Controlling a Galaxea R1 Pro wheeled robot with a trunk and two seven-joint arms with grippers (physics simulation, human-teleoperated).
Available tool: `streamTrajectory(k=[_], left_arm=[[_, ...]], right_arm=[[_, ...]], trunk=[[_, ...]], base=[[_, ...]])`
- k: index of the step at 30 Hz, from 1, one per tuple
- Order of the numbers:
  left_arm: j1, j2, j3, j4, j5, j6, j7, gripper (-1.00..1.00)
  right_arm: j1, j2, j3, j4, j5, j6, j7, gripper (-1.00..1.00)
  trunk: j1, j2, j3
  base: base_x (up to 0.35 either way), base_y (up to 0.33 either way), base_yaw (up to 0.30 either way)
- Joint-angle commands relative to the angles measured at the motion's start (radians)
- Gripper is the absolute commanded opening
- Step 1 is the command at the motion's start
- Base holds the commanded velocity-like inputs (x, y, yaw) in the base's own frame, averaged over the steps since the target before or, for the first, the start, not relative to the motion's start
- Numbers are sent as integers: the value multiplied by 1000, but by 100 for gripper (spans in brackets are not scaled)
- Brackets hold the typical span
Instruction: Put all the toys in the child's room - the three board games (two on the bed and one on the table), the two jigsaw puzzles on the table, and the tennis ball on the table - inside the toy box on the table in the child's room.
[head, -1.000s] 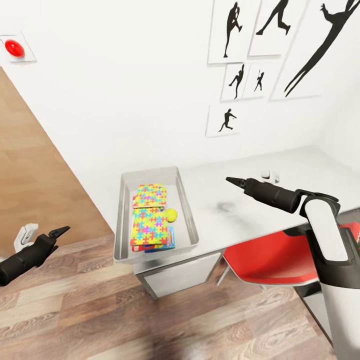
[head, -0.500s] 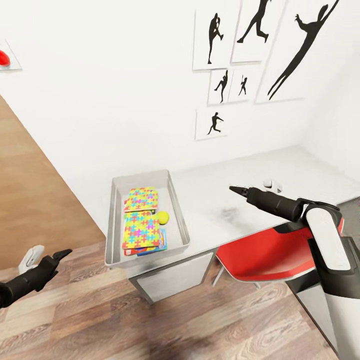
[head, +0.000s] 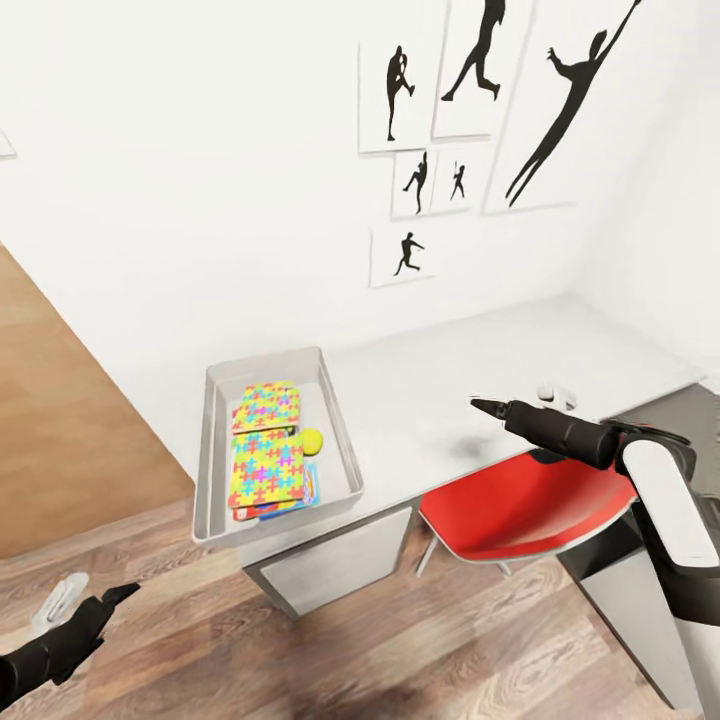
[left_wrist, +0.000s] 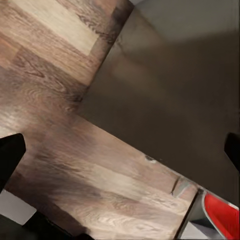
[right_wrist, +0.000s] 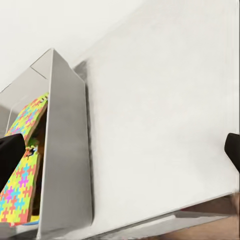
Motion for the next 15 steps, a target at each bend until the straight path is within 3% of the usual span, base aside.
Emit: streamTrajectory(k=[1,6,15], left_arm=[[8,-1,3,26,0,-8,-3,100],[35,-3,6,121,-6,-80,-14,100],[71,-4,8,186,-10,-183,-37,100]], right_arm=[[9,-5,0,-1,-11,3,-12,100],[46,-19,-1,0,-10,-2,-19,100],[85,-28,-2,0,-9,-7,-26,100]], trunk=[[1,-2,0],[1,-2,6],[1,-2,9]], base=[[0,0,-120],[0,0,-90],[-51,0,-32]])
